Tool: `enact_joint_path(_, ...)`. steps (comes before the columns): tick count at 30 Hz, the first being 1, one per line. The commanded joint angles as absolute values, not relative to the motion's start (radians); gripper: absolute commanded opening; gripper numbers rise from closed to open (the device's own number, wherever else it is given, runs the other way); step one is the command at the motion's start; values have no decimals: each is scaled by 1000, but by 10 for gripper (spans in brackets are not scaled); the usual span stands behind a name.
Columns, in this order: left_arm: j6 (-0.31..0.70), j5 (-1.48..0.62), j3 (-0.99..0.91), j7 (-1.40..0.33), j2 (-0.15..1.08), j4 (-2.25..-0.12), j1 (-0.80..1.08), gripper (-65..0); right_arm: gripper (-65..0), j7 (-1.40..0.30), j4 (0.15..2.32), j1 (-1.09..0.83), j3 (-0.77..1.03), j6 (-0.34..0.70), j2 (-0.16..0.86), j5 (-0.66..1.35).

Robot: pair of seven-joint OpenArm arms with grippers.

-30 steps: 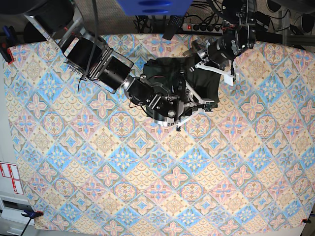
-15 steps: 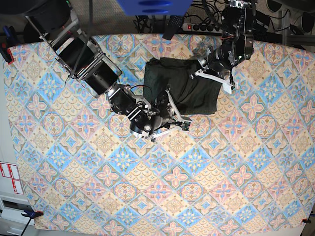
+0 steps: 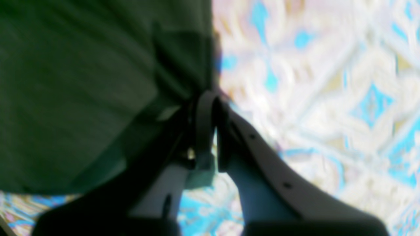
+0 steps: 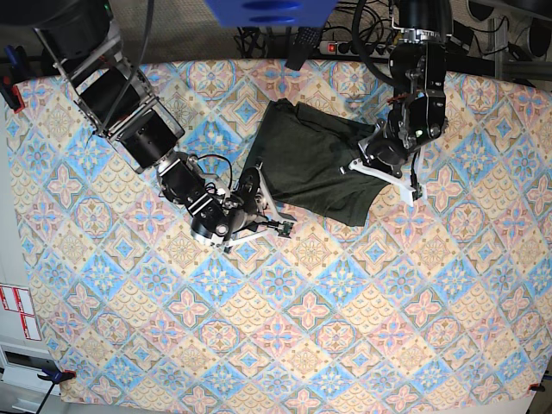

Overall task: Fold the T-shirt properly
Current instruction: 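Lift and rotate the bundle with both grippers, then release the left gripper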

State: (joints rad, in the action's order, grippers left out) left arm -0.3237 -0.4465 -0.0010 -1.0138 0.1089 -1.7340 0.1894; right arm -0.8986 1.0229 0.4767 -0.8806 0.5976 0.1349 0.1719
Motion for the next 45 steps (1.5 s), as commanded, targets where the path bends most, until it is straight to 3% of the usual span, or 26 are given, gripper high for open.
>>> enact_joint_path(1, -320, -430, -1, -1004, 113, -1732, 163, -650, -634, -889, 1043, 503, -874, 596, 136, 179)
enact_joint_path(10, -320, -438, -2, -1059, 168, -1831, 196, -650, -635, -889, 1204, 452, -797, 596, 203, 183)
enact_joint_path(19, -320, -437, -8, -1061, 185, -1870, 366, -650, -633, -878, 1107, 449, -704, 596, 196, 182)
enact_joint_path(26, -320, -437, -12, -1059, 188, -1761, 363, -650, -633, -868, 1004, 498, -708, 596, 90, 180)
enact_joint_path(36, -320, -429, -7, -993, 189, -1580, 240, -650, -633, -874, 977, 490, -711, 596, 90, 180)
enact_joint_path(45, -320, -432, -1, -990, 183, -1445, 81, -650, -634, -908, 1089, 340, -713, 596, 136, 179)
